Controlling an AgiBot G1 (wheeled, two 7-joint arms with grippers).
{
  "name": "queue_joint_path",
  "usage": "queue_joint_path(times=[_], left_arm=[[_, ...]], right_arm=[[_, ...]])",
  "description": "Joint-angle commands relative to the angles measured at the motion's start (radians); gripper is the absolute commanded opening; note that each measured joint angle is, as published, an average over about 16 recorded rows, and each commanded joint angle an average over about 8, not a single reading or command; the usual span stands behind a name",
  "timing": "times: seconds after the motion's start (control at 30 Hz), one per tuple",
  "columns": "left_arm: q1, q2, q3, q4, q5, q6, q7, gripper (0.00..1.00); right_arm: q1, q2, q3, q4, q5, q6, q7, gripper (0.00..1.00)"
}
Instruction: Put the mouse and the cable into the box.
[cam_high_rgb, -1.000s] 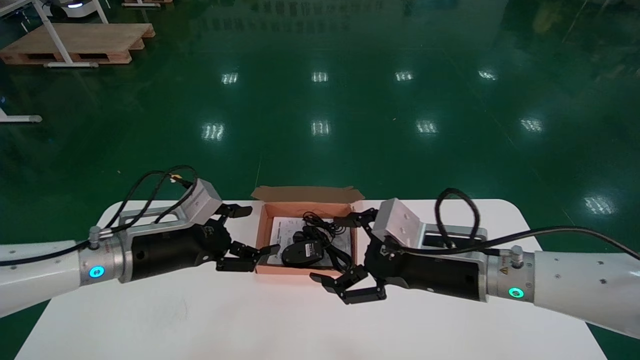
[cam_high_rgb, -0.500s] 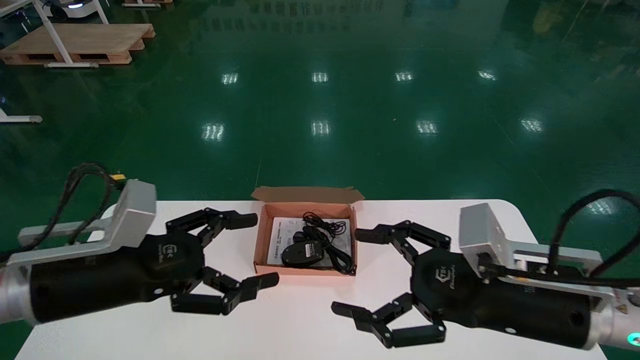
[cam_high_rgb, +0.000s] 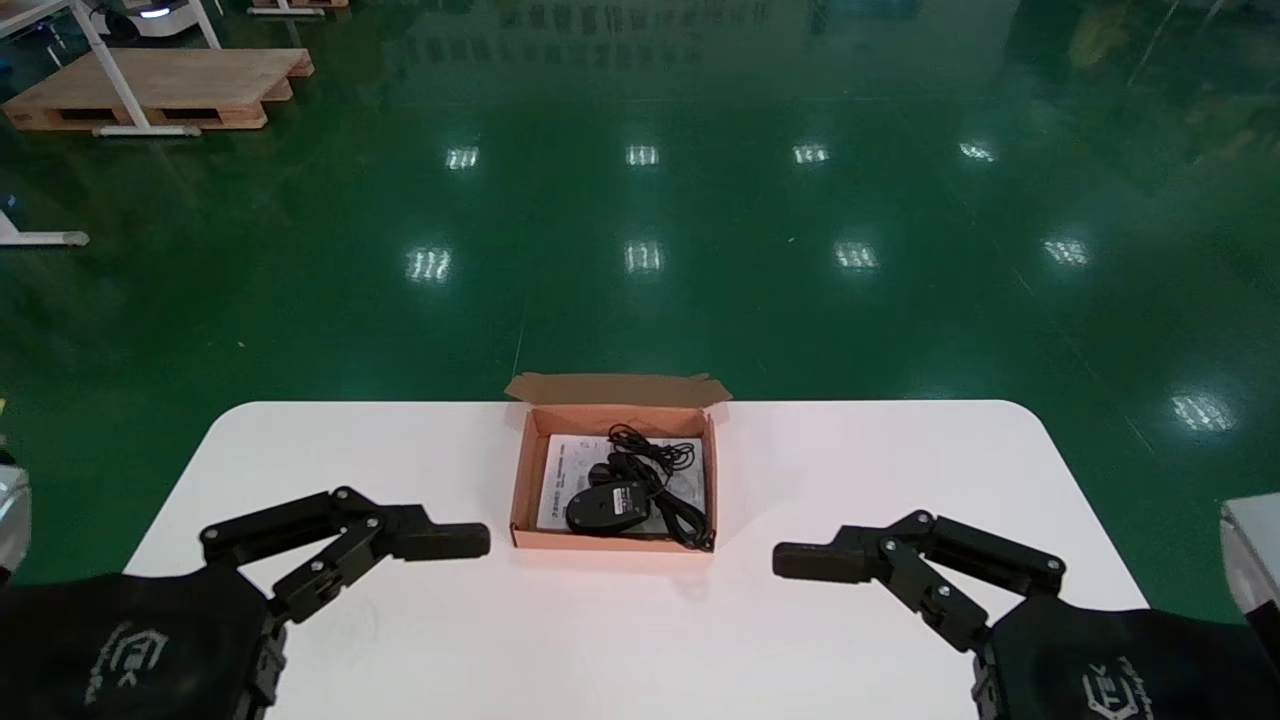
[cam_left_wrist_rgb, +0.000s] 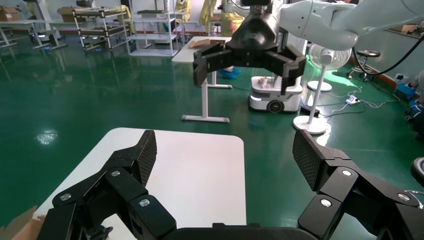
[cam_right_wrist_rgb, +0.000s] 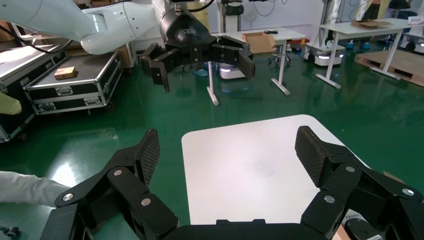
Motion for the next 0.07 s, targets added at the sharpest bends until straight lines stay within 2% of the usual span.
queue_joint_path(times=[0.03, 0.07], left_arm=[[0.011, -0.012, -0.018, -0.018, -0.02, 0.029, -0.001, 1.0], [0.013, -0.014, -0.022, -0.022, -0.023, 0.035, -0.001, 1.0]], right_arm=[[-0.019, 0.025, 0.024, 0.023, 0.032, -0.028, 0.012, 1.0], [-0.024, 0.031, 0.029, 0.028, 0.039, -0.034, 0.014, 1.0]])
